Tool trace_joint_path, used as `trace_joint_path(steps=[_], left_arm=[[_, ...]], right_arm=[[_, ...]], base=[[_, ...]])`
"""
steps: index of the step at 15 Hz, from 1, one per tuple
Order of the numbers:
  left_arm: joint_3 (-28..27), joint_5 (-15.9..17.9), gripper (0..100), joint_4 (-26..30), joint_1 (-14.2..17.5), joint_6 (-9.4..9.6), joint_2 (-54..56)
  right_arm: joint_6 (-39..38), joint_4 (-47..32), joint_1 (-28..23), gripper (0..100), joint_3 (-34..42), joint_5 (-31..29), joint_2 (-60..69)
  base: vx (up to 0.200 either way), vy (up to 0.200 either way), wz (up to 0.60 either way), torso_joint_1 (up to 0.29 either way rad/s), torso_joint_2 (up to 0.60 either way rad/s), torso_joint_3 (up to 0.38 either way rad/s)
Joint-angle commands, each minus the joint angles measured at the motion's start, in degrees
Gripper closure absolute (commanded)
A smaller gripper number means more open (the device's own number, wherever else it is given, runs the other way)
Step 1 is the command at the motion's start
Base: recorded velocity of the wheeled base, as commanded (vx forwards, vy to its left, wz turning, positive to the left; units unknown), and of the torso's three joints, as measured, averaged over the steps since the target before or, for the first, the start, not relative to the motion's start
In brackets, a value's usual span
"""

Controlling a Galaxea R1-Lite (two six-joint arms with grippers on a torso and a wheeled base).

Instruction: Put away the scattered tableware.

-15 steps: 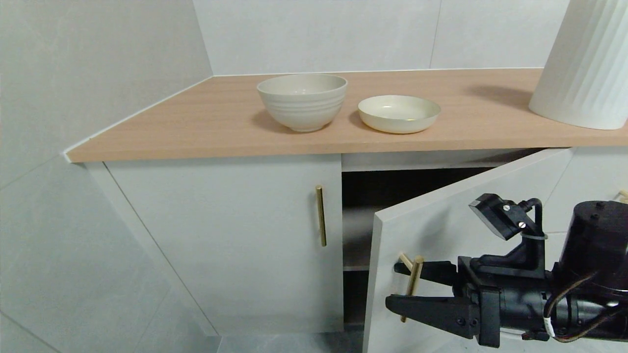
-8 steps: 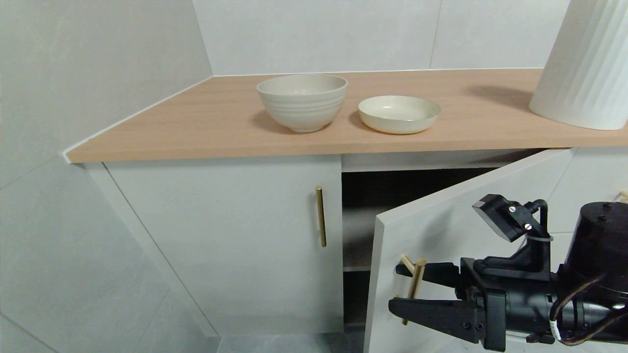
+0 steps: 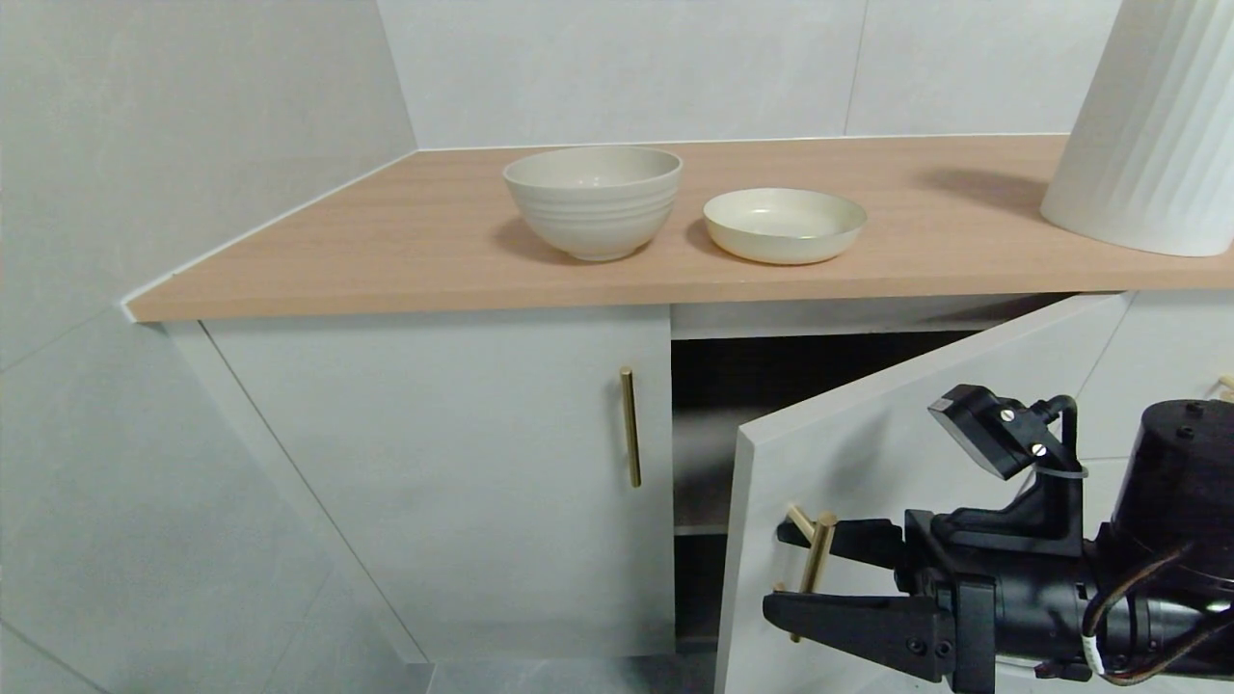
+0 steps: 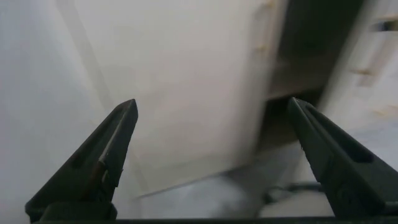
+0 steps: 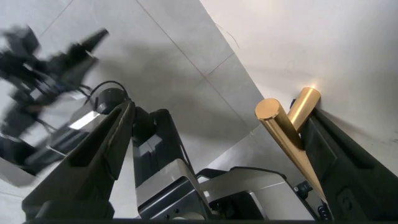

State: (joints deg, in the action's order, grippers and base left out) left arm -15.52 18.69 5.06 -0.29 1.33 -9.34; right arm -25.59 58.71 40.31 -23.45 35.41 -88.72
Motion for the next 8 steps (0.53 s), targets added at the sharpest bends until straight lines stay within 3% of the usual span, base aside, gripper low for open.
trace_joint_path(steps=[1, 4, 7, 8], left_arm=[[-12.87, 9.26, 0, 0.83, -0.06, -0.1, -19.93], [-20.52, 17.52, 0, 0.74, -0.85, -0.19, -36.8], [-22.36, 18.05, 0, -7.43, -4.72, -0.63, -50.16], [-22.1, 18.05, 0, -9.72, -6.48, -2.12, -52.71]], right_arm=[[0.01, 0.09, 0.03, 0, -0.1, 0.09, 0.13], [0.1, 0.09, 0.03, 0, -0.1, 0.01, 0.13], [0.1, 0.09, 0.03, 0, -0.1, 0.01, -0.05], [0.1, 0.09, 0.03, 0, -0.01, 0.01, -0.22]], base=[[0.0, 0.0, 0.0, 0.0, 0.0, 0.0], [0.0, 0.0, 0.0, 0.0, 0.0, 0.0], [0.0, 0.0, 0.0, 0.0, 0.0, 0.0], [0.0, 0.0, 0.0, 0.0, 0.0, 0.0]])
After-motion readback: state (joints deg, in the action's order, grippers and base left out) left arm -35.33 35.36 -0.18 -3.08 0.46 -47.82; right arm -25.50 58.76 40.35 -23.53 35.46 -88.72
